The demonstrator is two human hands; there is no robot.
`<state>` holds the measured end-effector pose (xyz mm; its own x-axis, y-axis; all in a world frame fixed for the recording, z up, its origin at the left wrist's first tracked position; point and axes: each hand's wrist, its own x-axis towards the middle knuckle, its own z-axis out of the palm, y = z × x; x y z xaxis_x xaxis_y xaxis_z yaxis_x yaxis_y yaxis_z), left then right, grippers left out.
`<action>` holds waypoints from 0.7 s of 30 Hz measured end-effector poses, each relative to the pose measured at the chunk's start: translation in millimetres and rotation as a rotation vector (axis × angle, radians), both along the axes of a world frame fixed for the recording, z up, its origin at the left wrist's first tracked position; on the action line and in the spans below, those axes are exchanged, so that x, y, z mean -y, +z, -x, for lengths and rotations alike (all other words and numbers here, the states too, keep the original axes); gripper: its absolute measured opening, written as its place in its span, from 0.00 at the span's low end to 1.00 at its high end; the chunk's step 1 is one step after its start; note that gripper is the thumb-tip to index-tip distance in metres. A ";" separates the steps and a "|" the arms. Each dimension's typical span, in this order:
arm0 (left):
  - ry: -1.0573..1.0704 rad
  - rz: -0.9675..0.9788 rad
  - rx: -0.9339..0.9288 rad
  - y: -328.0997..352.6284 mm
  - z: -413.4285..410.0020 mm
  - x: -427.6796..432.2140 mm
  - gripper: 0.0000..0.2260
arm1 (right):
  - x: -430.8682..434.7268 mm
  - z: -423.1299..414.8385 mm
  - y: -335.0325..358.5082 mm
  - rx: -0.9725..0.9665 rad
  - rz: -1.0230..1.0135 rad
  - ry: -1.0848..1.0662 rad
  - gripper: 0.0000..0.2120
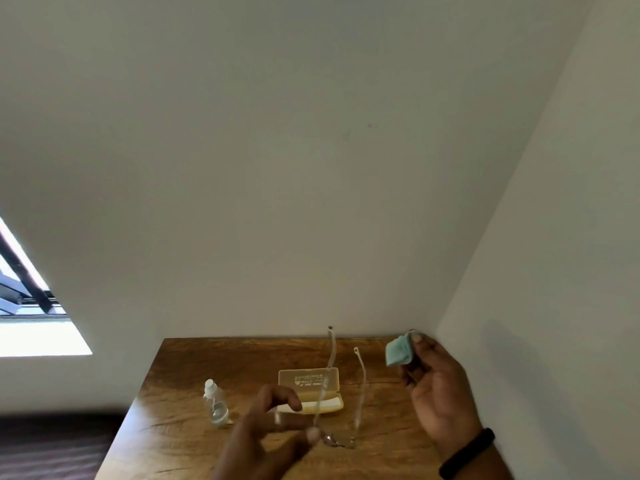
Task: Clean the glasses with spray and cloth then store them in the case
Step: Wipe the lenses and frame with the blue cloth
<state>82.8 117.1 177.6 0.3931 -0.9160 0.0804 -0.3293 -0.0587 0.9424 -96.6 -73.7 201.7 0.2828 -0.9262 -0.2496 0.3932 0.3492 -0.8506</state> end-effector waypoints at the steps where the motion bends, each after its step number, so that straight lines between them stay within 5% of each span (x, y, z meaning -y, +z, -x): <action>1: -0.014 -0.021 -0.309 5.1 -5.5 -2.5 0.21 | 1.5 4.5 1.7 -0.030 0.043 0.001 0.08; 4: 0.067 -0.073 -1.035 10.6 -24.8 -8.2 0.26 | -1.8 15.9 -3.5 -0.149 0.137 0.033 0.07; 7: 0.148 -0.074 -1.330 14.9 -36.3 -11.5 0.29 | -4.1 24.1 -23.4 -0.102 -0.047 0.079 0.11; 10: 0.218 -0.051 -1.468 23.5 -37.2 -11.4 0.10 | -13.2 23.9 -44.1 -0.038 -0.282 0.140 0.09; 12: 0.274 -0.053 -1.528 24.6 -34.3 -8.2 0.01 | -28.6 20.5 -52.3 -0.172 -0.175 0.245 0.08; 17: 0.300 -0.090 -1.599 28.3 -22.4 0.6 0.02 | -58.4 -9.4 -36.7 -0.426 0.269 0.309 0.11; 21: 0.271 -0.117 -1.612 26.9 -15.5 4.8 0.03 | -68.8 -25.1 -22.4 -0.500 0.369 0.238 0.16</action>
<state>98.4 112.4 204.5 0.1380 -0.7817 -0.6083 0.9625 -0.0391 0.2685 -71.5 -4.9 179.2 0.4224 -0.9027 -0.0823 -0.1317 0.0287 -0.9909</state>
